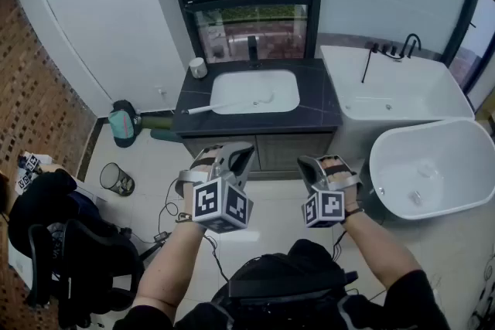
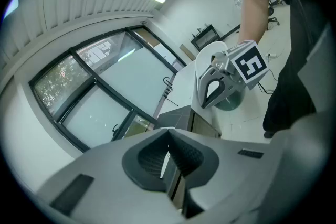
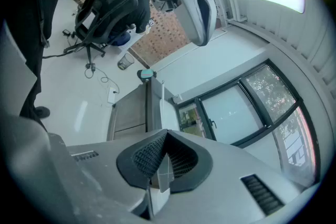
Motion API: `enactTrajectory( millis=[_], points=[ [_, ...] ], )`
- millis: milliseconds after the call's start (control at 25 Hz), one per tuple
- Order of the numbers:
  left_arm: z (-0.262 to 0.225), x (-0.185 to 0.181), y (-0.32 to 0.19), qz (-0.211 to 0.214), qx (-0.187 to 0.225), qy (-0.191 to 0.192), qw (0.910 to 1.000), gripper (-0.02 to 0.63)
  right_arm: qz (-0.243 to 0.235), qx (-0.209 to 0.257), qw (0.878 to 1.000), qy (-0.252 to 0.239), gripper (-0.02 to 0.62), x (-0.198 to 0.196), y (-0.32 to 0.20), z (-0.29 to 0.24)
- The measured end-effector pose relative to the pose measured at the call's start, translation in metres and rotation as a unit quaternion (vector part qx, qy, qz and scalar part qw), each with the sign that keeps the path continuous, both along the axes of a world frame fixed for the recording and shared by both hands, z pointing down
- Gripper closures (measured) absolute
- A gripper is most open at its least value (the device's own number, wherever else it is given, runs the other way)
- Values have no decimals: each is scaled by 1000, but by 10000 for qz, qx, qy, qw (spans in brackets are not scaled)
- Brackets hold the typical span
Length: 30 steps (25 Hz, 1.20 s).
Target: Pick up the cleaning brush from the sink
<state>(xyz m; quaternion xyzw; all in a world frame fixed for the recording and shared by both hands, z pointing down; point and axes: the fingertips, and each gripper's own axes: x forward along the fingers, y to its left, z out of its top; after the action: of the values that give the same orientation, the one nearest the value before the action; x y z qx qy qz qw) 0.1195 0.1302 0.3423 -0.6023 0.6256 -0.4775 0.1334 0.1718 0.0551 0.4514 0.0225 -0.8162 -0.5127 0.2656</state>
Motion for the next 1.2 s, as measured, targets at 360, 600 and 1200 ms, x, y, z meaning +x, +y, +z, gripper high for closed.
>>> enactTrajectory(
  millis=[360,600,1200],
  points=[
    [9,-130,-75,-171,-203,309,9992,594,-98,-494,9974,-507,595,-120,-68,-49],
    [14,-244,-130,-424,-200,401,9981,594,146,-1096,9885,-1036,595,-223,-138,-72],
    [48,-515,-179,666,-558,1310,9876,592,2285,-2994,8799,-2896,595,-423,-184,-90]
  ],
)
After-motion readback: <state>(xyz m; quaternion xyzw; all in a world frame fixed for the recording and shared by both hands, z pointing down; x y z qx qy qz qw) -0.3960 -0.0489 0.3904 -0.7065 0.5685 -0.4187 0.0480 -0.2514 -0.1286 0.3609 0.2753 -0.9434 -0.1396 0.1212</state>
